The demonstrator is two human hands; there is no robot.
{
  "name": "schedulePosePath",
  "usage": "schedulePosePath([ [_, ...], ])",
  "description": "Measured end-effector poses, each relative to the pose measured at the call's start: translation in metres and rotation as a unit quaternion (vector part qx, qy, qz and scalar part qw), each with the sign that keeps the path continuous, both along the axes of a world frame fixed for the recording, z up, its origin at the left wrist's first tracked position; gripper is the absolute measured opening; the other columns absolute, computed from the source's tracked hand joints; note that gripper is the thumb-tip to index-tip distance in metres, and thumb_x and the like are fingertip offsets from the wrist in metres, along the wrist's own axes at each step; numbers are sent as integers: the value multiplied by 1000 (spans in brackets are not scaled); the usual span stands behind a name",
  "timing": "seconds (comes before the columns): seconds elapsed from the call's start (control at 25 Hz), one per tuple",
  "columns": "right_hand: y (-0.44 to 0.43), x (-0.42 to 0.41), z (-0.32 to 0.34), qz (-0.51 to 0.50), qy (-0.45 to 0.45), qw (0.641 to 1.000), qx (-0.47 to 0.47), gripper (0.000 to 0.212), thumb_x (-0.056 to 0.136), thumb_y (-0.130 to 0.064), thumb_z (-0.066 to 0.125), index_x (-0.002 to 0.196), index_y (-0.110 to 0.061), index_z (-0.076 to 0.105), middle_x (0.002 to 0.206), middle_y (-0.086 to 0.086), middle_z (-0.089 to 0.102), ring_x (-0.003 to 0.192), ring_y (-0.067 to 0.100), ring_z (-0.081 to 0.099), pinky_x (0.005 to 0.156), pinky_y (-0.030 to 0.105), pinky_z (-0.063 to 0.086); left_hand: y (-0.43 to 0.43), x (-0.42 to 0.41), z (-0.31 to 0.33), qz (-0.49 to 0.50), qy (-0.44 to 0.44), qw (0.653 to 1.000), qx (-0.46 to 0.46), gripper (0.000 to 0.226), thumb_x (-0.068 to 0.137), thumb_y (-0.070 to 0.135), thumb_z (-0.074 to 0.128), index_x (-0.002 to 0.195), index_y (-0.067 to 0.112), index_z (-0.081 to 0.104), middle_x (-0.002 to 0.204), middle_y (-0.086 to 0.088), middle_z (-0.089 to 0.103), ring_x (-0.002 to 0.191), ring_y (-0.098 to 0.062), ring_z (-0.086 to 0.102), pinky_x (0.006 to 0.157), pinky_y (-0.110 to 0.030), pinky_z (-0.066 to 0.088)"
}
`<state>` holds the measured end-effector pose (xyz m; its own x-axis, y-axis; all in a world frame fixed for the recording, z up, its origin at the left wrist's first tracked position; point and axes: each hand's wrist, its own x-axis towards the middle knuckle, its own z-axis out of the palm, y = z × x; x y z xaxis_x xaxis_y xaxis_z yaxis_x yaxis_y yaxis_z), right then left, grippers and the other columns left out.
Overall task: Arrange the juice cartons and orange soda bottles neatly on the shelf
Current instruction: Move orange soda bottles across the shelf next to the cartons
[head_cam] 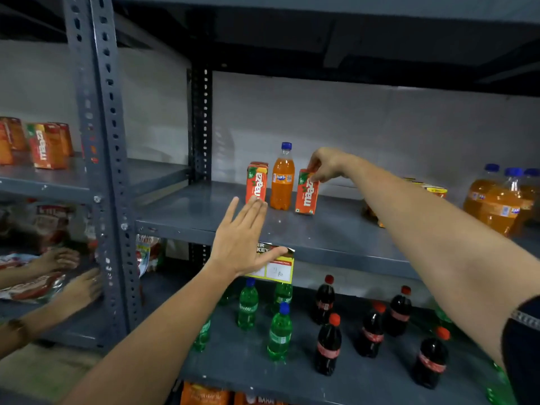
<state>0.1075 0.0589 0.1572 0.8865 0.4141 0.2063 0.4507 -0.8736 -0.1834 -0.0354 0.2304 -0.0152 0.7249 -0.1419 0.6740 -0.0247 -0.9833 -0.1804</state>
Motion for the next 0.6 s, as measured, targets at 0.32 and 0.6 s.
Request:
schedulePosePath([
  [0.32,32,6,11,9,38,997,71,71,81,-28,70,140,-16,33,144,14,41,129,32,44,105,43,38,3,7,-8,-19,-28,999,-16,96,83,77,22,139,1,42,145,-13,45,139,-22,37,117,-47,14],
  [0.6,59,-2,17,72,-62,984,152,27,87,-6,62,114,-9,61,119,14,59,105,29,62,79,29,54,5,9,-7,-13,-13,1000,-13,97,83,78,19,138,2,44,142,-13,49,135,-22,42,116,-45,14],
])
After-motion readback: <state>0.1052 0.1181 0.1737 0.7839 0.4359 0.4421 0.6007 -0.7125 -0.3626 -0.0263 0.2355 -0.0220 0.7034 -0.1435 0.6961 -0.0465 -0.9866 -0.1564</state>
